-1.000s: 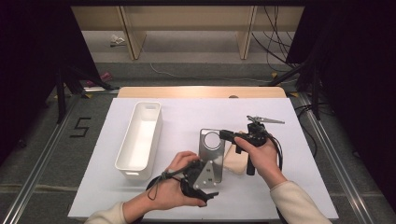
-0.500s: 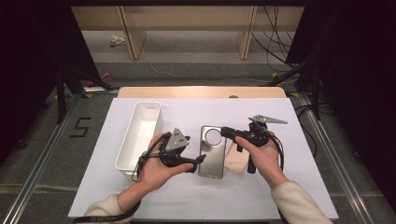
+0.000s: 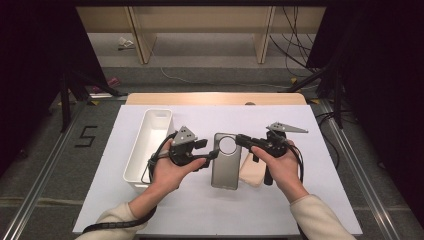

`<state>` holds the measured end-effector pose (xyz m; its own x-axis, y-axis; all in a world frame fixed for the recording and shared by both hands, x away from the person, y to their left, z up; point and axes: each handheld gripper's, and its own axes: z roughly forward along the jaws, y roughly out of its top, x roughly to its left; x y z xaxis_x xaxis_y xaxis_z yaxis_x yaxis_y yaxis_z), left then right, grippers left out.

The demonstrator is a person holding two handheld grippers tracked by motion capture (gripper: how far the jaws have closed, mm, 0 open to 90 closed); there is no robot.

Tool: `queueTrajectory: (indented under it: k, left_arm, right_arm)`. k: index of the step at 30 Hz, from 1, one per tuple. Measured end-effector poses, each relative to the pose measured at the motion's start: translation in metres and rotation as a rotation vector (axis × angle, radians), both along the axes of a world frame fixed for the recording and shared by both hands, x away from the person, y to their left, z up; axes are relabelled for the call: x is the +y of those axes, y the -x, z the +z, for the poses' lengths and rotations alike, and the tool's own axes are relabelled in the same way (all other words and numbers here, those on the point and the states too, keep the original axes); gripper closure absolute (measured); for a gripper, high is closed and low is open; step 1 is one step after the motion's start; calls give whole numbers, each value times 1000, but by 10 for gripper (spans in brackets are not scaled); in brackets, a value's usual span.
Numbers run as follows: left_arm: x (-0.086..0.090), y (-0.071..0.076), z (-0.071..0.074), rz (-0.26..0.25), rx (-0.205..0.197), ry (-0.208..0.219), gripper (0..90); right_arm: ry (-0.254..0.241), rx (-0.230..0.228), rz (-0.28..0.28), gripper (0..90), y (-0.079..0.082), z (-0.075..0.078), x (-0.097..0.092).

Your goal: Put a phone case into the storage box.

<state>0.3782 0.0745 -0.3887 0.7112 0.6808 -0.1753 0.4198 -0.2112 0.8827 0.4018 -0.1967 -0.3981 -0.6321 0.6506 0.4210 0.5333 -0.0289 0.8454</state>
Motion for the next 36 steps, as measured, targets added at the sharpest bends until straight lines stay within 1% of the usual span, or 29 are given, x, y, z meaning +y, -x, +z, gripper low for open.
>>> queueTrajectory:
  k: [4, 7, 8, 9, 13, 16, 19, 21, 24, 28, 31, 33, 36]
  left_arm:
    - [-1, -7, 1, 26, 19, 9, 500]
    - [-2, -13, 1, 43, 45, 35, 533]
    - [-2, -14, 1, 42, 49, 34, 544]
    - [-3, -15, 1, 44, 54, 44, 556]
    - [-5, -19, 1, 55, 75, 59, 610]
    - [-4, -20, 1, 66, 83, 72, 658]
    - [-3, -20, 1, 66, 89, 77, 712]
    - [-3, -20, 1, 63, 87, 78, 749]
    - [-2, -19, 1, 71, 77, 68, 770]
    - [-1, -18, 2, 83, 80, 86, 818]
    - [0, -18, 3, 91, 68, 88, 832]
    - [1, -17, 5, 87, 49, 74, 836]
    - [0, -16, 6, 96, 38, 70, 839]
  right_arm:
    - [9, -10, 6, 809, 1, 0, 2]
    - [17, -18, 10, 809, 2, 0, 4]
    - [16, -19, 13, 809, 2, 0, 5]
    - [17, -18, 13, 809, 2, 1, 5]
    - [20, -28, 19, 809, 3, 1, 7]
    - [21, -33, 22, 809, 3, 1, 7]
    - [19, -34, 25, 809, 3, 2, 7]
    - [19, -37, 29, 809, 3, 2, 8]
    - [23, -38, 33, 809, 4, 2, 9]
    - [29, -47, 33, 809, 3, 2, 8]
    - [37, -52, 35, 809, 4, 2, 9]
    - [45, -54, 39, 809, 4, 1, 10]
    - [48, -58, 41, 808, 4, 2, 10]
